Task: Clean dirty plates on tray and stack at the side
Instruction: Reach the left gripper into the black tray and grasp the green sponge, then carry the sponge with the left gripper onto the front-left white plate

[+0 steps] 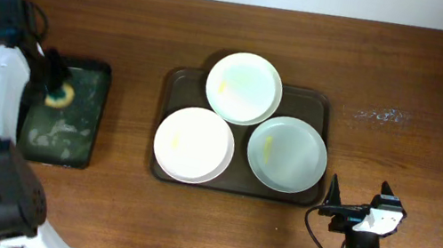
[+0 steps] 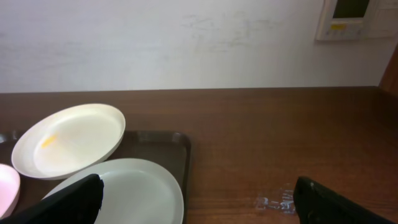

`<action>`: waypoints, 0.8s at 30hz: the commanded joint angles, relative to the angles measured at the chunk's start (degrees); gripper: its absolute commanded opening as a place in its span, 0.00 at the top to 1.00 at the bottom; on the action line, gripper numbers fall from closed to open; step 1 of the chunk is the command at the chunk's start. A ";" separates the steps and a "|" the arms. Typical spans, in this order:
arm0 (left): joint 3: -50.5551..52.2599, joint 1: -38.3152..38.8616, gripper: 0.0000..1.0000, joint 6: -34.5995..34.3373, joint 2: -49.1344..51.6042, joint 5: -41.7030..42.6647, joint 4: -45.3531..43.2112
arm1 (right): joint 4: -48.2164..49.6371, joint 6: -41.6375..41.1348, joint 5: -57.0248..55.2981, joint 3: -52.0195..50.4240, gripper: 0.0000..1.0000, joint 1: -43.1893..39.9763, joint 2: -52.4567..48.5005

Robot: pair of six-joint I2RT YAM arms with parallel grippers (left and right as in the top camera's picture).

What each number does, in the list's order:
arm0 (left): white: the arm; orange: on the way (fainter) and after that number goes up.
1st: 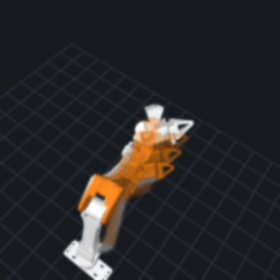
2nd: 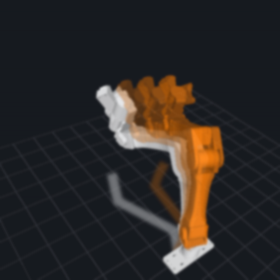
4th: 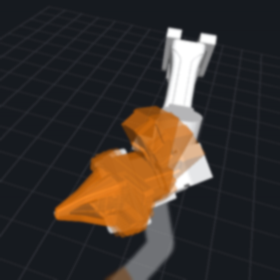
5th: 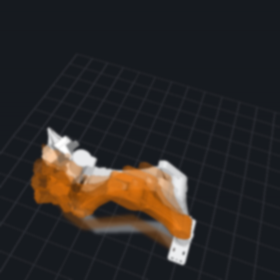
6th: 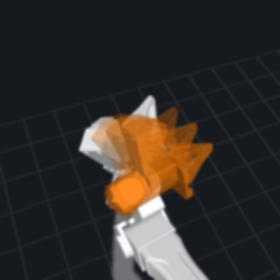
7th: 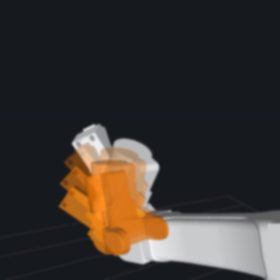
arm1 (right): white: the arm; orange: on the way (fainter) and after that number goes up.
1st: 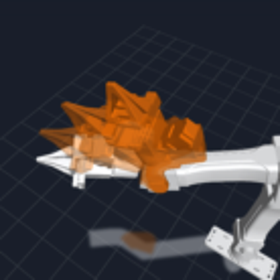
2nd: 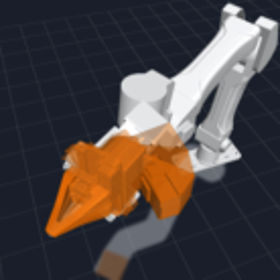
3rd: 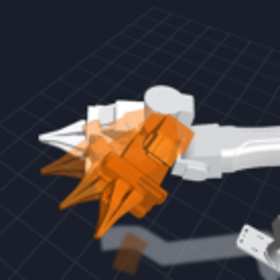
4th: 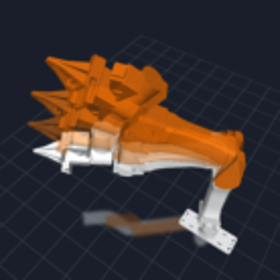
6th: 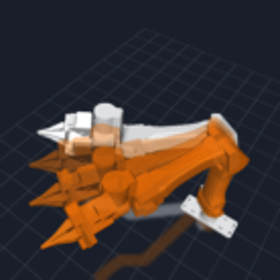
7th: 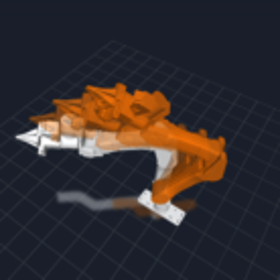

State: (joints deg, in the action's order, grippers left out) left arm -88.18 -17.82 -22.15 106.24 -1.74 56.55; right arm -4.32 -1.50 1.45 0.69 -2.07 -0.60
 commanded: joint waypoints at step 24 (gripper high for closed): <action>-8.35 12.00 1.00 6.69 -12.00 21.59 25.59 | -0.22 -0.22 -0.24 -0.37 0.02 -0.26 0.31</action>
State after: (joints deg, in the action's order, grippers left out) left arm -100.68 -13.74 -18.76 92.62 17.21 82.21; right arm -4.32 -1.52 1.45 0.69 -2.07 -0.62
